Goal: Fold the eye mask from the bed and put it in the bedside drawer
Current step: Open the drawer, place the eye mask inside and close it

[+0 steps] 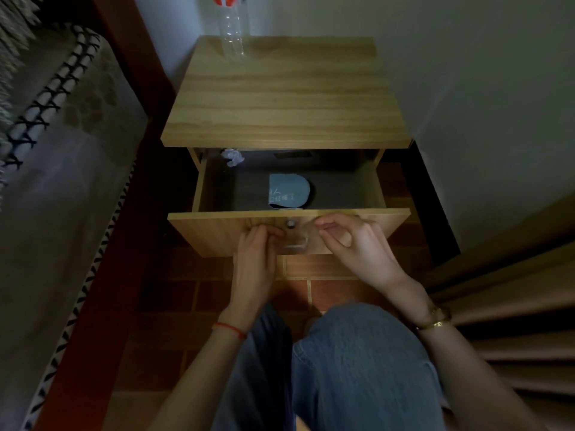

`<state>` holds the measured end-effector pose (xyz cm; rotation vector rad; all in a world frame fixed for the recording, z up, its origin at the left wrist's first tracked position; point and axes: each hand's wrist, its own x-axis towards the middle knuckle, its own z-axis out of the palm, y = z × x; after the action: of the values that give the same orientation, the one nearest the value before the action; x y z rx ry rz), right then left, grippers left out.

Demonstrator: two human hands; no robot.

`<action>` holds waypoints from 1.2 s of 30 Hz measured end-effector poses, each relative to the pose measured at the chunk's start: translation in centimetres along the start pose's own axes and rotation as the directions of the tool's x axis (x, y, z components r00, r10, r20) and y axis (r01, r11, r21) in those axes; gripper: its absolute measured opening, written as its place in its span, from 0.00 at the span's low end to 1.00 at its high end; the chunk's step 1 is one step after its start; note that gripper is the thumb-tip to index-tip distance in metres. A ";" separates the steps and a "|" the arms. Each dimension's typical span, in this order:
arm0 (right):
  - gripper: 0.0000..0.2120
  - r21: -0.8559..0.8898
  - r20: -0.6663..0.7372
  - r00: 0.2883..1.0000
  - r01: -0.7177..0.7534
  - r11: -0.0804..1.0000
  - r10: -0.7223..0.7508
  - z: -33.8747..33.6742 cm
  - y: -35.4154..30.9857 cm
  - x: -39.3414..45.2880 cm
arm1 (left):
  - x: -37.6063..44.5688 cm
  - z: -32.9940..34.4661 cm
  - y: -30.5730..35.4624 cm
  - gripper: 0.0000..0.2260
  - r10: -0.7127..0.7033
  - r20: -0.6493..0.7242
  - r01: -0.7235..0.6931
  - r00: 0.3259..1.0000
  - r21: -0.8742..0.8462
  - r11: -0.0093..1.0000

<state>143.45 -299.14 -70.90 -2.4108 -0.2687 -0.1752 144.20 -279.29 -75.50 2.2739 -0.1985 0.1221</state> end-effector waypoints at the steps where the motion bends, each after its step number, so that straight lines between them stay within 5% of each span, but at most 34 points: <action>1: 0.11 -0.003 -0.001 1.000 0.001 1.000 -0.001 0.0 0.0 0.4 | 0.4 0.0 -0.1 0.09 0.009 0.000 -0.009 1.000 -0.001 1.000; 20: 0.16 -0.045 0.016 0.999 0.042 0.998 -0.041 0.0 1.9 9.2 | 12.1 -0.6 -0.1 0.10 0.034 0.138 -0.040 0.990 0.045 0.998; 36: 0.21 -0.117 0.074 0.997 0.023 0.993 -0.014 1.6 2.4 10.9 | 14.0 -0.6 0.2 0.13 0.032 0.191 -0.051 0.981 0.098 0.994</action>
<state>154.72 -298.29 -71.47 -2.5358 -0.3224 -0.1138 157.92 -280.41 -72.83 2.3845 -0.3473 -0.0648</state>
